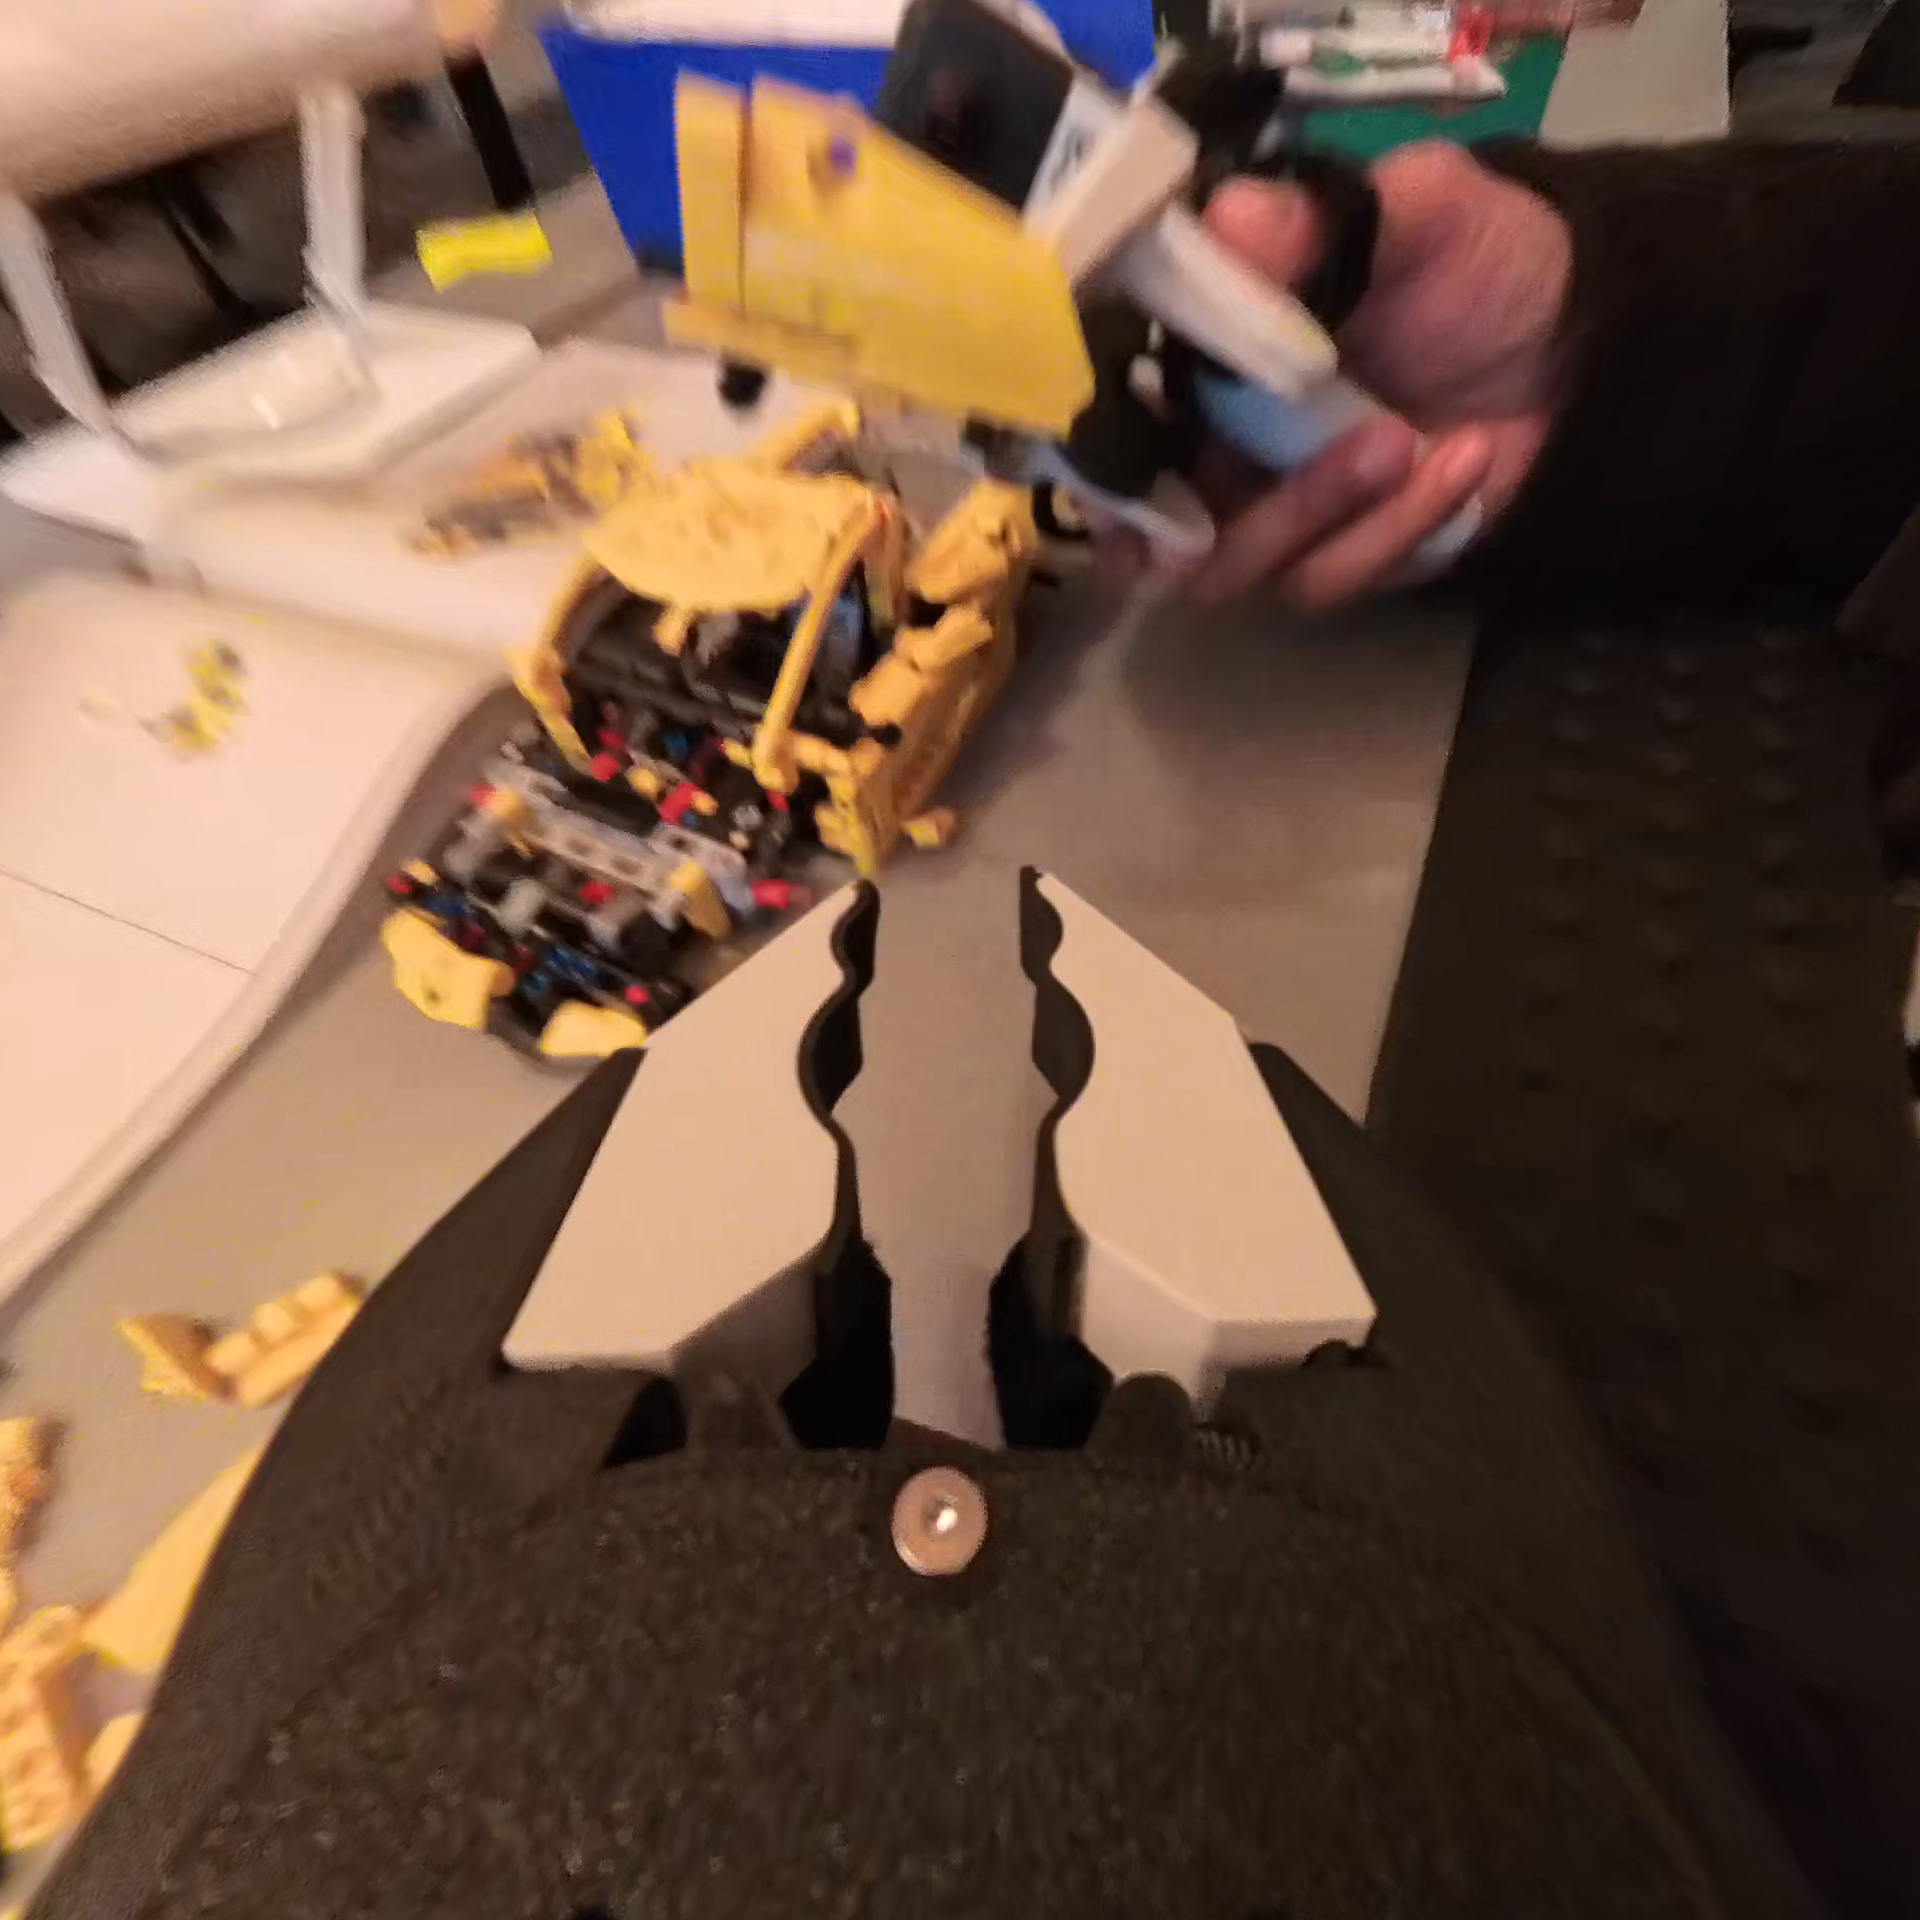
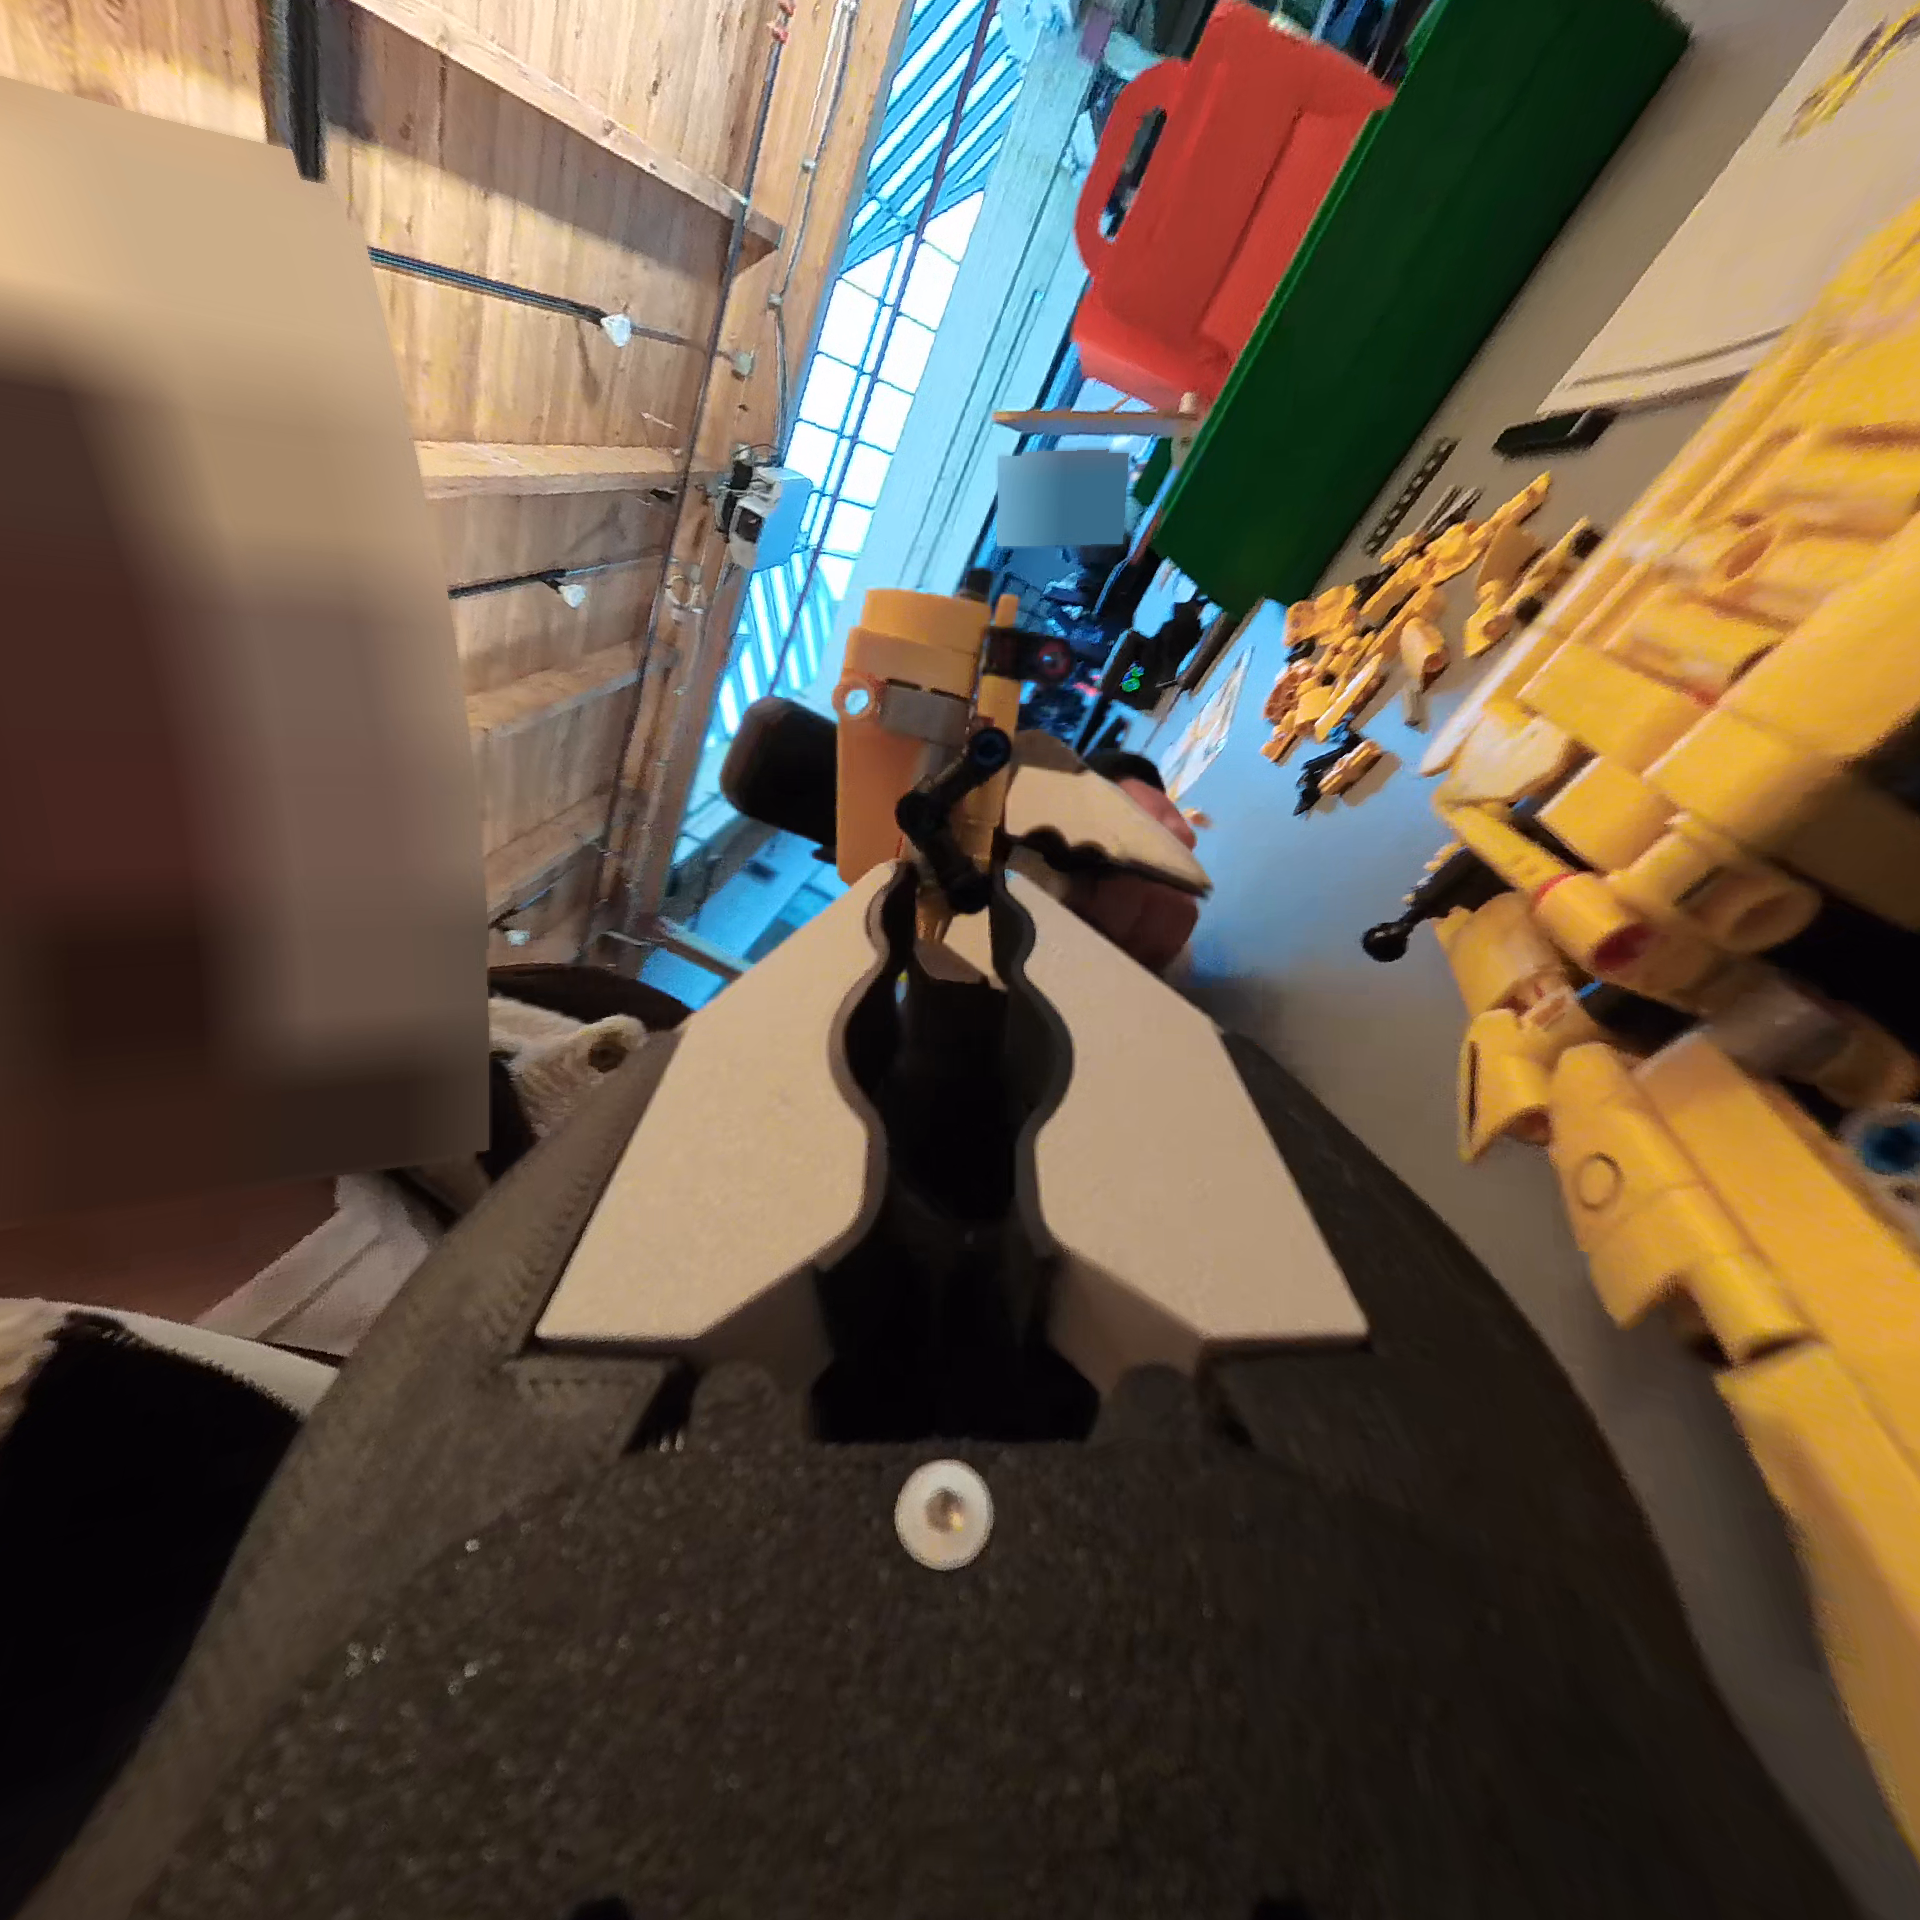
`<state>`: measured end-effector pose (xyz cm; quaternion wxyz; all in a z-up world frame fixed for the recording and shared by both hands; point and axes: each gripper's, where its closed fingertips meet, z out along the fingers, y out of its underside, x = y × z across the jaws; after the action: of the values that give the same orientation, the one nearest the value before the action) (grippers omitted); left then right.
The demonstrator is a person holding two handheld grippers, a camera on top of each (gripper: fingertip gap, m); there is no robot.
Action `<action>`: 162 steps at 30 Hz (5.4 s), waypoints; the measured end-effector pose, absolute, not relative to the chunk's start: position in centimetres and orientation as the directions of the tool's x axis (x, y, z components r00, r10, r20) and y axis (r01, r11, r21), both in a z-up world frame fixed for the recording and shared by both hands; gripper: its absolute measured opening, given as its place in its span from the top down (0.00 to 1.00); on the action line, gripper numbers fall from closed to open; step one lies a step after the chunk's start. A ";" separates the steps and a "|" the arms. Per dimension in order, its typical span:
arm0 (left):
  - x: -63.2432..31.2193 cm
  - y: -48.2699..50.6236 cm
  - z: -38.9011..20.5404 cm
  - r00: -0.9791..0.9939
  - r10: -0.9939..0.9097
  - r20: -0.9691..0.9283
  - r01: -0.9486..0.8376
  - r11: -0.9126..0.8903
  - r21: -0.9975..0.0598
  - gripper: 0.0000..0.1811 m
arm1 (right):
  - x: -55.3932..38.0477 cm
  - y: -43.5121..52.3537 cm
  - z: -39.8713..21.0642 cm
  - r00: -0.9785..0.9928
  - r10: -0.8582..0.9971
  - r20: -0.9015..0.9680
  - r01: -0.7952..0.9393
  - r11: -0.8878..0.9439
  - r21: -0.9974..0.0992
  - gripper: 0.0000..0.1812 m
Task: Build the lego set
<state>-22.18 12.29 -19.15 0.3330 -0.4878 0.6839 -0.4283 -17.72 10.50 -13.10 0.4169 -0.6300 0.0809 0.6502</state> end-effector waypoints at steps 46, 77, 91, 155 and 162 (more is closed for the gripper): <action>-19.6 5.3 -19.0 -0.519 -0.719 0.463 -0.629 -0.045 -0.776 0.95 | -19.5 6.1 -19.6 0.681 0.596 0.425 0.584 -0.093 -0.807 0.95; -19.8 5.1 -12.3 -0.678 -0.632 0.375 -0.261 -0.270 -0.927 0.96 | -20.6 5.6 -13.2 0.502 0.677 -0.539 -0.312 -0.439 -0.842 0.96; -22.4 8.2 -21.2 -0.561 -0.778 0.283 -0.537 0.081 -0.840 0.96 | -20.5 2.9 -22.8 0.711 0.683 -0.169 0.399 -0.589 -0.703 0.83; -20.8 11.1 -12.0 -0.482 -0.688 0.543 -0.245 -0.489 -0.837 0.97 | -20.7 12.3 -10.7 0.337 0.625 -0.704 -0.547 -0.479 -0.687 0.91; -20.8 11.0 -11.9 -0.482 -0.683 0.549 -0.245 -0.496 -0.833 0.97 | -20.9 12.1 -10.9 0.359 0.647 -0.673 -0.528 -0.454 -0.718 0.91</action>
<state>-20.78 11.04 -11.94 0.1530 -0.4856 0.4781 -0.7157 -20.92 12.09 -10.85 0.5204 -0.6392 -0.0466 0.5642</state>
